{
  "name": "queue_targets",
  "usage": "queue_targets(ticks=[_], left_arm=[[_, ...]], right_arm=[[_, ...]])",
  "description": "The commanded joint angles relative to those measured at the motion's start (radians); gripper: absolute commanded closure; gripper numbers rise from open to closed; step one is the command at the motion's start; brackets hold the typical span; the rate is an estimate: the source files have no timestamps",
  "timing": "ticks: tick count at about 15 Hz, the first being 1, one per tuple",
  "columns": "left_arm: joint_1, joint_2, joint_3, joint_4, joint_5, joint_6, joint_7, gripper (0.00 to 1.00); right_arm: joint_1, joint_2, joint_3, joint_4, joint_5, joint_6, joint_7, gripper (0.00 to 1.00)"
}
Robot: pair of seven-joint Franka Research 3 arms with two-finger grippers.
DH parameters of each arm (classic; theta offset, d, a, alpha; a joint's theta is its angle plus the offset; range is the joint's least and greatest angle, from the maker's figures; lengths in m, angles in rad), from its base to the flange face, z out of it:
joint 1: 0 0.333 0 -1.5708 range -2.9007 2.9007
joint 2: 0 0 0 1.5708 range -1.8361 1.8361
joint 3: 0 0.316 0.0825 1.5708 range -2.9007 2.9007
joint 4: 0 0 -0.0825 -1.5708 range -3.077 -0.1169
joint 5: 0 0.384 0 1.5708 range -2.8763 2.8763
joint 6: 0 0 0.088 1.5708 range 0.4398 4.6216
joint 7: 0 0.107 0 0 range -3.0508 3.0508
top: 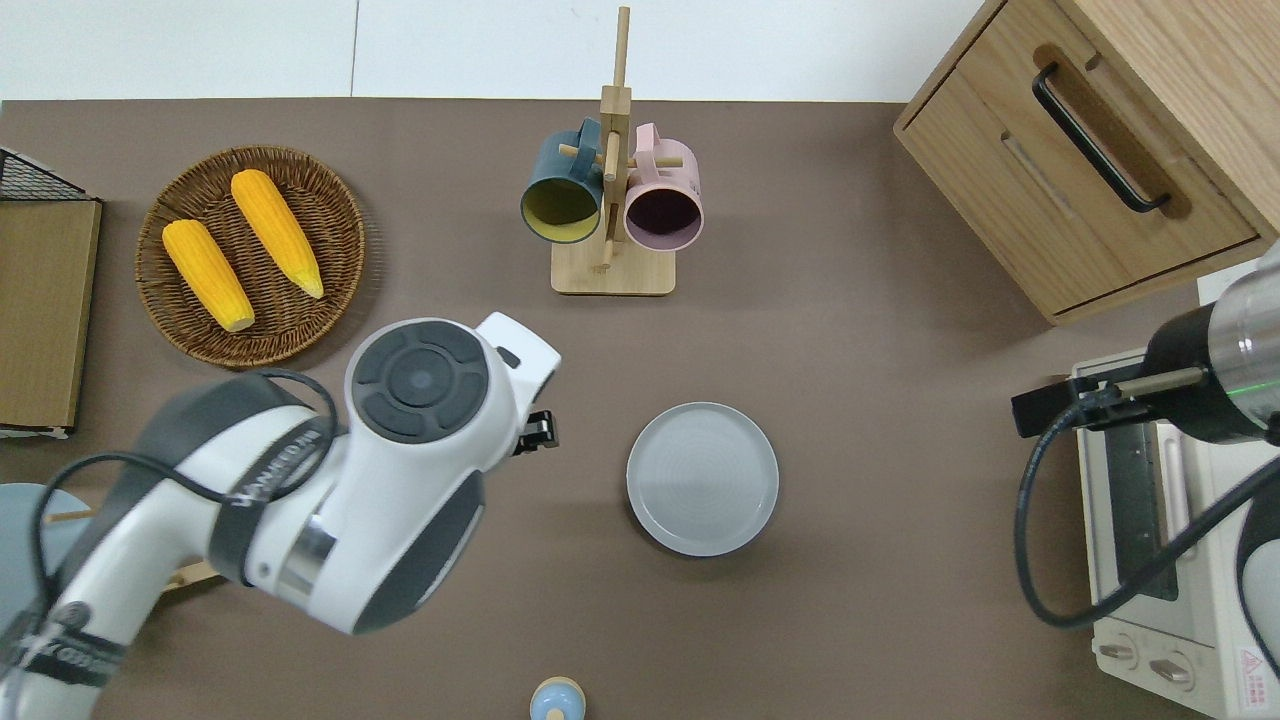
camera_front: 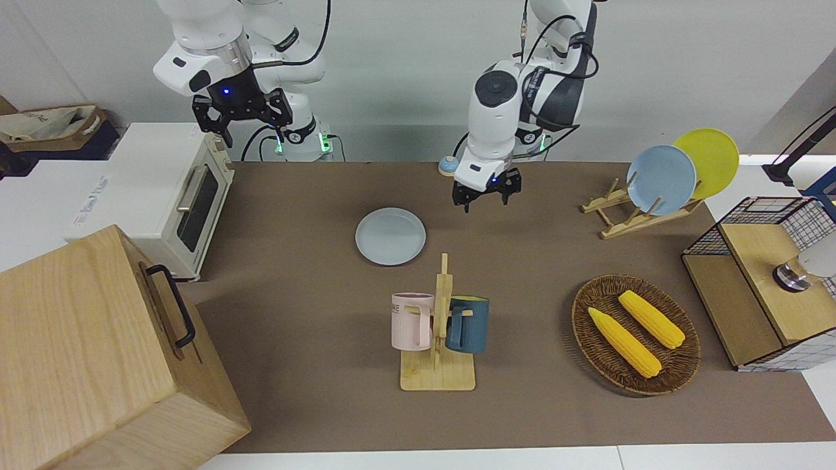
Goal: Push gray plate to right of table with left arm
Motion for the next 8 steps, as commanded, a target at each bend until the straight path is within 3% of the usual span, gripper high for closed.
queue_targets(ticks=[1, 5, 8], left_arm=[[0.085, -0.001, -0.003, 0.087, -0.024, -0.075, 0.105, 0.0], [0.212, -0.006, -0.003, 0.245, -0.085, -0.22, 0.304, 0.0], [0.297, -0.006, -0.003, 0.302, -0.113, -0.279, 0.447, 0.0]], right_arm=[[-0.019, -0.003, 0.015, 0.009, 0.006, -0.013, 0.013, 0.017], [-0.019, -0.003, 0.014, 0.009, 0.006, -0.013, 0.013, 0.017], [-0.019, -0.003, 0.014, 0.009, 0.006, -0.013, 0.013, 0.017]])
